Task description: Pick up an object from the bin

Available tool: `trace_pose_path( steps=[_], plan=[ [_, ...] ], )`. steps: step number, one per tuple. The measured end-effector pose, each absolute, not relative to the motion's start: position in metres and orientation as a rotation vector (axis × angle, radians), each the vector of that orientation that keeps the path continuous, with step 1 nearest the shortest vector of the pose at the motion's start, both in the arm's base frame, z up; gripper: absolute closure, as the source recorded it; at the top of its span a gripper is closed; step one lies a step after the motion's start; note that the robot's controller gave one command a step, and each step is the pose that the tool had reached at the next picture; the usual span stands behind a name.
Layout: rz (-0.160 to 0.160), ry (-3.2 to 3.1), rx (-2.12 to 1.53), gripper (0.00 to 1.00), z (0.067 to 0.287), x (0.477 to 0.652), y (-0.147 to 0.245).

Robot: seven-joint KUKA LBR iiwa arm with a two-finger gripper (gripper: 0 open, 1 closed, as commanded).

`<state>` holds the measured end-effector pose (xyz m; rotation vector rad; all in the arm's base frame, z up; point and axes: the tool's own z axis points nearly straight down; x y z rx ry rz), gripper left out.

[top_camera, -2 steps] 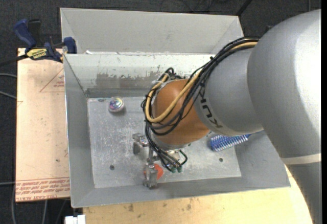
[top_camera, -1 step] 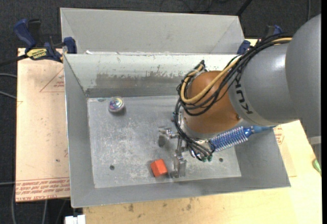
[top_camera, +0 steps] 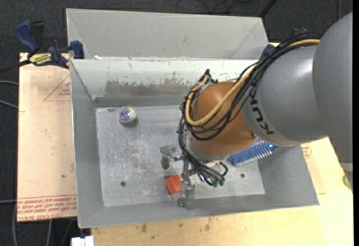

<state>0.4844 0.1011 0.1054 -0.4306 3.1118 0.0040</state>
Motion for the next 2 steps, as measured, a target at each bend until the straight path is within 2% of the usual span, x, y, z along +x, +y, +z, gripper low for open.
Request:
trace_pose_path(
  steps=[1, 2],
  plan=[
    [0.000, 2.956, -1.049, 0.00, 0.070, 0.498, 0.065],
    [0.001, 2.789, -1.441, 0.00, 0.070, 0.502, 0.051]
  ],
)
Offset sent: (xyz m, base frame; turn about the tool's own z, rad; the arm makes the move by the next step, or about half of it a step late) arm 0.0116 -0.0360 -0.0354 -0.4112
